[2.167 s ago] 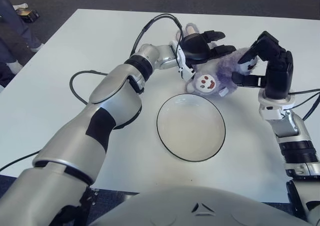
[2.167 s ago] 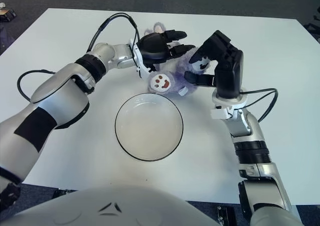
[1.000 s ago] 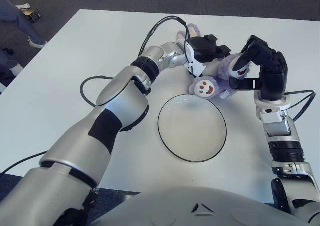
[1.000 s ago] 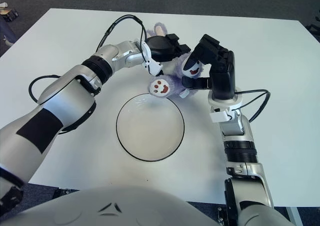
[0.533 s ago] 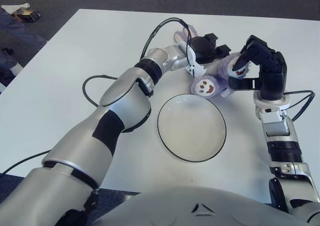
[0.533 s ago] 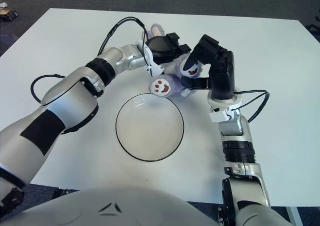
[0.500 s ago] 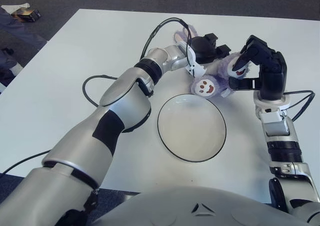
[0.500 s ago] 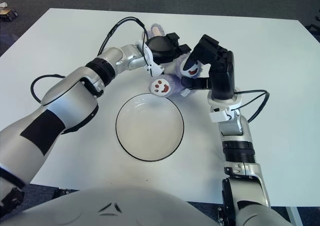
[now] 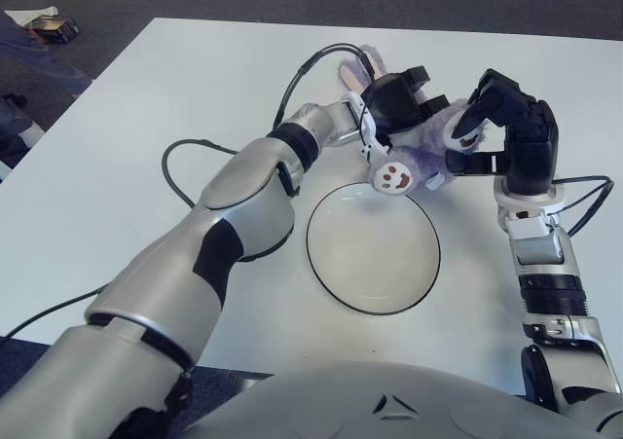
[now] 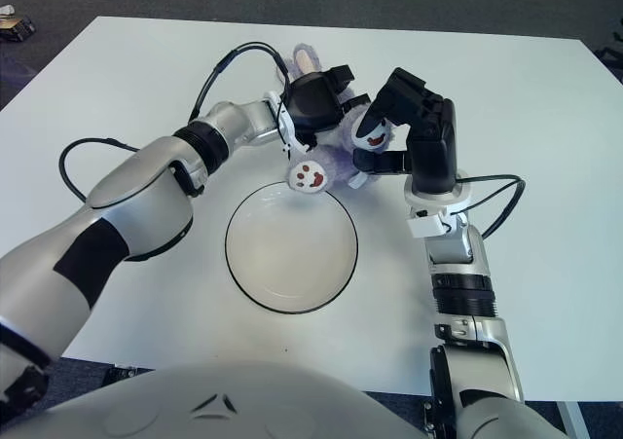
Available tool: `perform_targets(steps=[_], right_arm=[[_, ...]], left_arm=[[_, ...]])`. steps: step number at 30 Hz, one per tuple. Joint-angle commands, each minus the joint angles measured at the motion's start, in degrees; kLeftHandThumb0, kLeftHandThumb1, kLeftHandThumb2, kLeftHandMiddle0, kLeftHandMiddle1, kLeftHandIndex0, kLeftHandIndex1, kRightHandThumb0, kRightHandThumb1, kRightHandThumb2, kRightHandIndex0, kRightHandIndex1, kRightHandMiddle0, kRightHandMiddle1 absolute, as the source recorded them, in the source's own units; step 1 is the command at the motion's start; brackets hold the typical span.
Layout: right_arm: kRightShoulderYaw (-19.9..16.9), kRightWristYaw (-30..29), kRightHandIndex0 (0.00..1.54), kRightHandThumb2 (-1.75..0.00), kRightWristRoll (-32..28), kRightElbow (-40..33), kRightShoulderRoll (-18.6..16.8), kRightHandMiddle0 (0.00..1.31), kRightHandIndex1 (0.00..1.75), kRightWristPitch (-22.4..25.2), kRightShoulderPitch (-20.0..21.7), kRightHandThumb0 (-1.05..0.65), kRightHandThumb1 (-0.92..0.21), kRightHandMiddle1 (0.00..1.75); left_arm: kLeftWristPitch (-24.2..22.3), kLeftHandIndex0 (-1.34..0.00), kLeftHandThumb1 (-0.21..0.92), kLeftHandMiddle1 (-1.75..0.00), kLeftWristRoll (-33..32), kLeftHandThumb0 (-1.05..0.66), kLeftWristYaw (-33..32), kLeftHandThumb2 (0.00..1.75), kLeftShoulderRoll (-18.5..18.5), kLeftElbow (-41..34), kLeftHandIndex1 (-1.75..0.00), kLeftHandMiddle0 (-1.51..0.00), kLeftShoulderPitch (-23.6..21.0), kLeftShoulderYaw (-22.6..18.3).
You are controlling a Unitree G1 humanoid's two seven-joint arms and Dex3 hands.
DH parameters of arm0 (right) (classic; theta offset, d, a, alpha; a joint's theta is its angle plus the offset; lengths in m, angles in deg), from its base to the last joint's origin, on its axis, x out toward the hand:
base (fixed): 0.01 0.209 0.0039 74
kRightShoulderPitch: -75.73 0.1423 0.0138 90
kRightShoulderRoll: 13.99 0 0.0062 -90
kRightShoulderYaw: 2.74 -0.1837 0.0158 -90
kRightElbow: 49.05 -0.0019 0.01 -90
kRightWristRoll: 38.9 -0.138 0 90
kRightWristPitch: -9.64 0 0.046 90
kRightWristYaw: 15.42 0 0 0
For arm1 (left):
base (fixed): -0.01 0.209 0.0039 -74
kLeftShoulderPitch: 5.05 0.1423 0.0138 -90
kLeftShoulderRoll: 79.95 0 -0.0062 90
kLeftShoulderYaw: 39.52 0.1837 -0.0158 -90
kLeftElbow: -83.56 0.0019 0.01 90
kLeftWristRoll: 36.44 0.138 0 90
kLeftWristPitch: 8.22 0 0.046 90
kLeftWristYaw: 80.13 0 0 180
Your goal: Put the doll into the plate.
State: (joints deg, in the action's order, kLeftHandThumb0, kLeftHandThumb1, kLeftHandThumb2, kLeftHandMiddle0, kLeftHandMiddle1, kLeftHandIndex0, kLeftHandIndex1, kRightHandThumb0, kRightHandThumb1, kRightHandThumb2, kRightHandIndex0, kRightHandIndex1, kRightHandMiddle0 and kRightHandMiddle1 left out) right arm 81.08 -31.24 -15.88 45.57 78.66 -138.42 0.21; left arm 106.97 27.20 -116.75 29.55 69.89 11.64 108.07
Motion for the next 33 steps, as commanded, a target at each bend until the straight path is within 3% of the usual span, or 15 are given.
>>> perform_targets(steps=[1,7,18,19,20,21,22,33], right_arm=[[-0.74,0.19,0.86,-1.73,-1.34,-0.59,-0.41,0.67,1.75,-0.61,0.38,-0.01,0.04,1.75],[-0.91,0.46,0.86,-1.73,-1.29,-0.51,-0.68,0.67,1.75,-0.68,0.45,-0.01,0.04,1.75],[-1.23,0.84,0.86,-1.73,-1.46,-0.06,-0.77,0.67,1.75,-0.98,0.61,-0.01,0.04,1.75],[-3.53,13.92,0.86,-1.73,17.92,-10.66,-1.84,0.67,1.75,16.86,-2.49,-0.01,0.04,1.75],[-5.29,23.69,0.85,-1.70,32.48,-18.62,-2.65,0.65,1.74,30.22,-4.88,-0.01,0.02,1.75],[-6.41,30.30,0.84,-1.69,42.33,-24.03,-3.26,0.64,1.74,39.29,-6.49,-0.01,0.01,1.75],[-6.90,33.76,0.84,-1.67,47.40,-26.88,-3.59,0.63,1.73,44.09,-7.29,-0.01,0.00,1.75],[-4.08,36.89,0.82,-1.64,51.46,-30.08,-4.36,0.60,1.73,50.29,-7.79,-0.01,-0.03,1.75]], left_arm=[[-0.85,-0.62,0.14,-1.34,1.83,0.02,-0.74,1.38,-0.91,1.89,-1.75,-0.83,2.30,1.55],[0.60,-0.67,0.02,-1.38,0.04,0.00,0.85,1.53,-2.16,2.01,-1.75,-0.94,1.74,0.44],[1.87,-0.61,0.03,-1.58,-3.97,0.00,9.22,1.59,-4.73,1.95,-1.75,-0.88,0.89,-3.06],[1.65,-0.59,0.04,-1.59,-4.96,0.00,10.63,1.58,-5.06,2.02,-1.75,-0.87,1.16,-3.98],[1.48,-0.58,0.06,-1.60,-5.82,0.00,11.69,1.57,-5.59,2.08,-1.75,-0.85,1.52,-4.78],[1.38,-0.58,0.06,-1.60,-6.29,0.00,12.16,1.56,-5.97,2.10,-1.75,-0.85,1.74,-5.15],[1.24,-0.57,0.07,-1.60,-6.77,0.00,12.59,1.55,-6.36,2.14,-1.75,-0.84,1.90,-5.48],[-1.85,-0.57,0.07,-1.59,-10.77,0.00,18.01,1.55,-7.11,2.56,-1.75,-0.86,2.15,-9.03]])
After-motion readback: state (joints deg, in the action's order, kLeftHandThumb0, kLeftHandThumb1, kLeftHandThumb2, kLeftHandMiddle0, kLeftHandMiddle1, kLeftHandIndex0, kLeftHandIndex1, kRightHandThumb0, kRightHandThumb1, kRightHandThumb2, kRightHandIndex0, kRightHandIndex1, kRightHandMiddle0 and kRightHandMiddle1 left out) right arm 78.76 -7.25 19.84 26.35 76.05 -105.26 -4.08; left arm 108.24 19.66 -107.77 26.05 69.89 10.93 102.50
